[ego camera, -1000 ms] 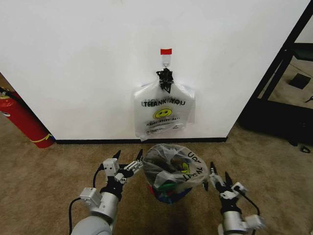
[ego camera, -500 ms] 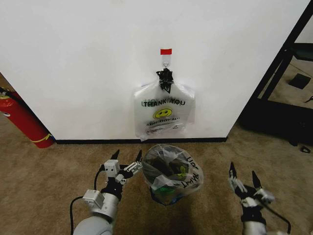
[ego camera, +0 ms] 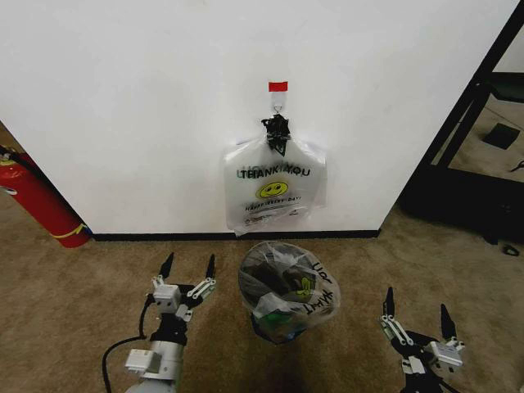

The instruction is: Pick up the garbage bag from the wall and place it over the trash bin.

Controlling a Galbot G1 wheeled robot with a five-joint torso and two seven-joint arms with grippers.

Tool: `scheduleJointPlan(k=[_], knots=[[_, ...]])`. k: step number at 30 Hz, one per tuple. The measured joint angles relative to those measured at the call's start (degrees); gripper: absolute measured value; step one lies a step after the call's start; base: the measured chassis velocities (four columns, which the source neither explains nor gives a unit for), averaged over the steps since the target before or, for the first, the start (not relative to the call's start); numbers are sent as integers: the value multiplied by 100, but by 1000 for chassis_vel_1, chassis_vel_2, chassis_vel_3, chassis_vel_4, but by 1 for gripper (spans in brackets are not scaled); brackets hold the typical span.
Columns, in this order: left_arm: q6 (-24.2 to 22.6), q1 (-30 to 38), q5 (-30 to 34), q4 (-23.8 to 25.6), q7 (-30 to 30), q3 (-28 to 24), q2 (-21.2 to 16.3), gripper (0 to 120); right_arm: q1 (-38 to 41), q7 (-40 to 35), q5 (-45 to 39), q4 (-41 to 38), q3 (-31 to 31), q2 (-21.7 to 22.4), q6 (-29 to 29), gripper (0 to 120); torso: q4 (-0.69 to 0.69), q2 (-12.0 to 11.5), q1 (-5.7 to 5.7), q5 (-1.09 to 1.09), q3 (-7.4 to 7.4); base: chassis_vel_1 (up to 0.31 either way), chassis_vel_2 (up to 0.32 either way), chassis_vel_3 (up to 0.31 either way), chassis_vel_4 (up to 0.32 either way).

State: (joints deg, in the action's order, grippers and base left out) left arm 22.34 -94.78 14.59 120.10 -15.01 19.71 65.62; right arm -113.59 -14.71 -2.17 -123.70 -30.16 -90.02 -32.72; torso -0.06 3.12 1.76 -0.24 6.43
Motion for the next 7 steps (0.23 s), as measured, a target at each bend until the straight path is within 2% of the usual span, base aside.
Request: scheduleJointPlan(k=[7], knots=[[-22,52,56,-137,-25,81,-92,100,-82,-23,380,-34,53,-211,-92,100,0,0,0,-1,0,0,0,0,0]])
